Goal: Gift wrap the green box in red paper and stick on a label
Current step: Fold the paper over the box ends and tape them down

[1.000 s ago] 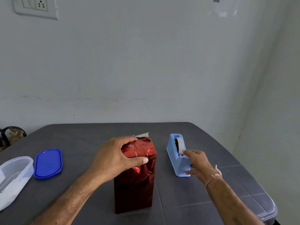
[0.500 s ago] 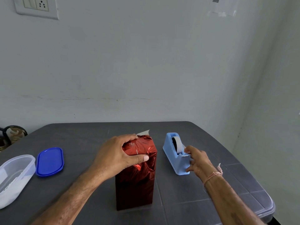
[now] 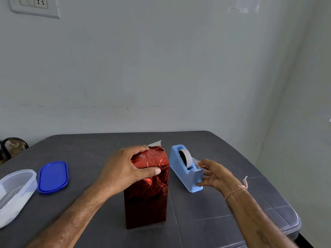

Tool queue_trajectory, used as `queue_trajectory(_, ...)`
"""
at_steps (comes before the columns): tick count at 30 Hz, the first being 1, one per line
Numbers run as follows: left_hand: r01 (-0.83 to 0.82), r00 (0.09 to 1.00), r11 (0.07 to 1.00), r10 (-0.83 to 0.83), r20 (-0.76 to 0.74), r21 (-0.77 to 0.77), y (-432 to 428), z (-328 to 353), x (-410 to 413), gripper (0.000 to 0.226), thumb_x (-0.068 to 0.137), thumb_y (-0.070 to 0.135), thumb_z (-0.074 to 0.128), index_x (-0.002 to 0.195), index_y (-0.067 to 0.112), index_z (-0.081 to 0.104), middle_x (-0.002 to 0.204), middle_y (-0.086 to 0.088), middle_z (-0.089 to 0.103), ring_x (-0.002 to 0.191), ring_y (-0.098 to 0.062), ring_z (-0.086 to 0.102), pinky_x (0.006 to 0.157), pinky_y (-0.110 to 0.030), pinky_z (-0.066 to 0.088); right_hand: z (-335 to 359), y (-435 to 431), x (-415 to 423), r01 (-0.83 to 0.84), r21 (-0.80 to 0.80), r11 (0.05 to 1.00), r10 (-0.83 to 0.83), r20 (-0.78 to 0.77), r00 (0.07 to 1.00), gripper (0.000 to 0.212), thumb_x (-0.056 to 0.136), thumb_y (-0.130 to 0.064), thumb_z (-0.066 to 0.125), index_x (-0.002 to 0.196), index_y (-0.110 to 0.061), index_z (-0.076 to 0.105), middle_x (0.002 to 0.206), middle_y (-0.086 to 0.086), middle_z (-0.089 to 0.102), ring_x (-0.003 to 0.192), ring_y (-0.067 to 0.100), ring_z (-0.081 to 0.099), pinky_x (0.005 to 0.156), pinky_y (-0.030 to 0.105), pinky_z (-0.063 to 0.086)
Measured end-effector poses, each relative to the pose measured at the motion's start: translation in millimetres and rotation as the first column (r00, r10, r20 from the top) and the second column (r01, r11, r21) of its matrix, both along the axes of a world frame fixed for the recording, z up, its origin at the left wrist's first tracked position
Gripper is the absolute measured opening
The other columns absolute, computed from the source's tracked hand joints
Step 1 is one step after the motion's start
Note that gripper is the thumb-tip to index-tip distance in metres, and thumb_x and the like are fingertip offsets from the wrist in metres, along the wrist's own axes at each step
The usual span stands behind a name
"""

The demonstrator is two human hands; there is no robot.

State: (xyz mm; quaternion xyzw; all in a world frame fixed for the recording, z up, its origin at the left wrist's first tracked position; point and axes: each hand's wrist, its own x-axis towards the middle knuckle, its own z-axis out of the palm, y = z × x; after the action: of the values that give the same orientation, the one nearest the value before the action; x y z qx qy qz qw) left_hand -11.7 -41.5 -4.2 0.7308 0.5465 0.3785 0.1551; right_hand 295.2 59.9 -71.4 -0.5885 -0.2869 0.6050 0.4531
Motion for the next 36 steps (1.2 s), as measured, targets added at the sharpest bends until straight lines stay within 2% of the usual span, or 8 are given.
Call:
queue_trajectory(3,0.003,1.0,1.0,-0.003,0.008,-0.008,0,-1,0,0.089,0.055,0.073,0.079,0.135,0.037,0.062,0.113,0.029,0.065,0.1,0.01,0.063,0.081,-0.008,0.045,-3,0,0,0.001,0.003,1.0,-0.001,-0.035,0.999,0.014,0.091,-0.011,0.067,0.1,-0.001,0.065,0.131,0.025,0.058,0.124,0.043,0.058,0.079,0.062,0.059)
queue_trajectory(5,0.005,1.0,1.0,-0.005,-0.004,-0.013,1,-1,-1,0.091,0.057,0.073,0.08,0.137,0.035,0.06,0.12,0.024,0.066,0.103,0.007,0.063,0.083,-0.01,0.046,-7,-1,0,0.004,0.006,1.0,-0.003,-0.046,0.999,0.013,0.088,-0.011,0.068,0.097,-0.002,0.065,0.133,0.023,0.058,0.124,0.042,0.058,0.062,0.053,0.061)
queue_trajectory(7,0.003,1.0,1.0,-0.003,-0.012,-0.014,2,-1,-1,0.092,0.058,0.072,0.081,0.139,0.034,0.059,0.126,0.021,0.065,0.105,0.006,0.063,0.082,-0.009,0.045,-10,-2,0,0.013,0.014,1.0,-0.012,-0.061,0.998,0.01,0.086,-0.01,0.068,0.092,-0.003,0.066,0.134,0.023,0.058,0.125,0.042,0.058,0.056,0.048,0.06)
queue_trajectory(17,0.013,1.0,1.0,-0.013,0.012,-0.018,1,-1,-1,0.095,0.055,0.074,0.079,0.139,0.033,0.06,0.125,0.019,0.067,0.105,0.003,0.065,0.088,-0.015,0.049,-20,-13,3,0.022,0.048,0.999,-0.017,-0.085,0.996,0.01,0.088,-0.004,0.068,0.095,0.002,0.067,0.128,0.022,0.056,0.117,0.041,0.06,0.098,0.058,0.054)
queue_trajectory(21,0.008,1.0,1.0,-0.008,0.004,-0.015,0,0,0,0.095,0.056,0.074,0.079,0.139,0.033,0.06,0.126,0.021,0.066,0.104,0.007,0.062,0.086,-0.012,0.047,-24,-14,4,0.021,0.074,0.997,-0.015,-0.085,0.996,0.012,0.087,-0.004,0.07,0.096,0.003,0.07,0.125,0.021,0.059,0.113,0.039,0.063,0.089,0.054,0.057)
queue_trajectory(25,0.014,1.0,1.0,-0.014,0.0,-0.017,0,0,-1,0.097,0.055,0.076,0.078,0.14,0.032,0.06,0.125,0.02,0.067,0.106,0.003,0.065,0.093,-0.021,0.053,-32,-19,4,0.024,0.086,0.996,-0.018,-0.073,0.997,0.015,0.086,-0.003,0.072,0.099,0.003,0.069,0.127,0.025,0.062,0.118,0.042,0.063,0.094,0.054,0.057)
queue_trajectory(30,0.005,1.0,1.0,-0.005,0.002,-0.002,0,1,0,0.092,0.057,0.072,0.08,0.139,0.033,0.06,0.124,0.023,0.065,0.103,0.011,0.061,0.085,-0.009,0.045,-43,-26,7,0.023,0.113,0.993,-0.01,-0.11,0.994,0.045,0.087,-0.014,0.079,0.122,0.009,0.063,0.121,0.024,0.07,0.114,0.036,0.069,0.085,0.046,0.062)
queue_trajectory(36,0.018,1.0,1.0,-0.018,0.01,-0.006,0,1,1,0.092,0.057,0.071,0.079,0.138,0.033,0.06,0.12,0.024,0.065,0.1,0.01,0.062,0.081,-0.007,0.045,-47,-34,5,0.031,0.151,0.988,-0.023,-0.057,0.998,0.032,0.088,-0.023,0.077,0.105,0.004,0.071,0.107,0.021,0.075,0.102,0.033,0.072,0.077,0.043,0.064)
